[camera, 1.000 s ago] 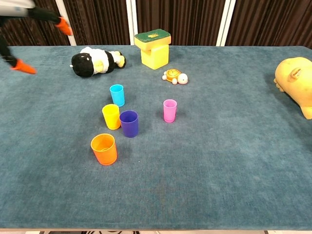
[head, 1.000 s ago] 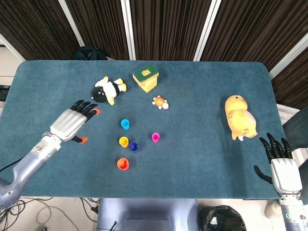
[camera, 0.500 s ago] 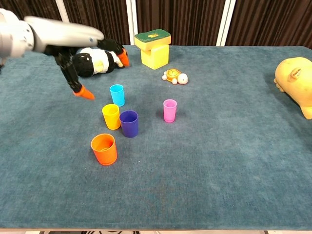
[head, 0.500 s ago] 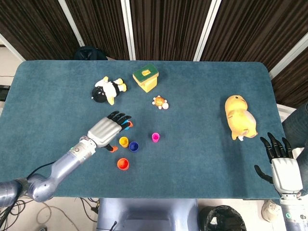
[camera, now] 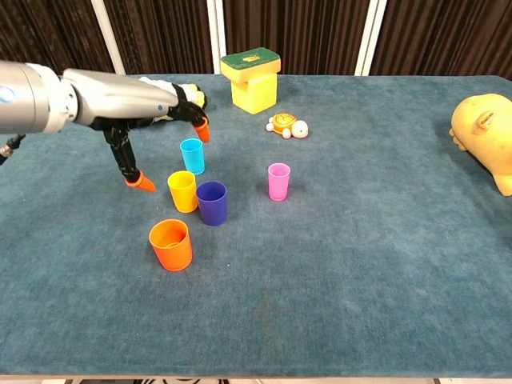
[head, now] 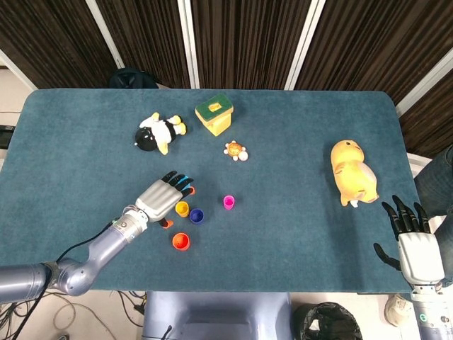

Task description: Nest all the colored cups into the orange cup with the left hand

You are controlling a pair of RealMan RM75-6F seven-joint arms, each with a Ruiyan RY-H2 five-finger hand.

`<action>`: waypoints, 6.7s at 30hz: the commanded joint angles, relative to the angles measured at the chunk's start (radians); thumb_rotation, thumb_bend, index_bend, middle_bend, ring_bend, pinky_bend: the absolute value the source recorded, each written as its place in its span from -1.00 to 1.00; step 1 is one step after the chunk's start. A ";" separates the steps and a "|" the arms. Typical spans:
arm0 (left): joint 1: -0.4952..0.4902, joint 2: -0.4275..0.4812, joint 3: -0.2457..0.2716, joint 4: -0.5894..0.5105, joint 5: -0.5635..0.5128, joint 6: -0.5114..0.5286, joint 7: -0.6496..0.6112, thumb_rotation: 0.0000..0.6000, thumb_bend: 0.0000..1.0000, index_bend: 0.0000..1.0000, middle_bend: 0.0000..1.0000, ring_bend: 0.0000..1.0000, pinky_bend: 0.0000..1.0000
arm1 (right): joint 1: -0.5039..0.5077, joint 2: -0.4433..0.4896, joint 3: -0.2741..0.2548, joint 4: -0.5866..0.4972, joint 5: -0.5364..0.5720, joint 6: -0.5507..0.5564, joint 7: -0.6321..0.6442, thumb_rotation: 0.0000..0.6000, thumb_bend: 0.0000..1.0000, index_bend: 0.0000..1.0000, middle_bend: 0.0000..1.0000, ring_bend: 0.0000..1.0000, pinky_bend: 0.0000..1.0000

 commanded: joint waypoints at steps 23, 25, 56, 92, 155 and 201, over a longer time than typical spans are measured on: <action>-0.012 -0.163 0.024 0.167 0.100 0.004 -0.080 1.00 -0.67 -0.40 -0.79 -1.00 -1.00 | -0.001 0.002 0.004 0.002 0.011 -0.003 0.008 1.00 -0.38 -0.76 -0.92 -0.70 -1.00; -0.014 -0.173 0.023 0.175 0.107 0.007 -0.084 1.00 -0.67 -0.39 -0.78 -1.00 -1.00 | -0.001 0.001 0.005 0.004 0.013 -0.004 0.010 1.00 -0.38 -0.76 -0.92 -0.70 -1.00; -0.039 -0.235 0.039 0.219 0.103 0.022 -0.039 1.00 -0.47 -0.08 -0.62 -1.00 -1.00 | -0.002 0.001 0.009 0.004 0.022 -0.005 0.015 1.00 -0.38 -0.76 -0.92 -0.70 -1.00; 0.013 0.350 0.039 -0.381 0.196 -0.034 -0.134 1.00 -0.45 -0.16 -0.64 -1.00 -1.00 | -0.001 -0.003 0.007 -0.001 0.014 -0.003 0.001 1.00 -0.38 -0.76 -0.92 -0.70 -1.00; 0.065 0.128 0.044 -0.146 0.301 0.071 -0.131 1.00 -0.66 -0.77 -0.72 -1.00 -1.00 | -0.004 -0.007 0.016 -0.001 0.033 -0.003 -0.002 1.00 -0.38 -0.76 -0.92 -0.70 -1.00; 0.005 -0.097 0.050 0.181 0.186 0.023 -0.097 1.00 -0.54 -0.20 -0.66 -1.00 -1.00 | -0.006 -0.010 0.022 -0.003 0.046 -0.004 -0.006 1.00 -0.38 -0.76 -0.92 -0.70 -1.00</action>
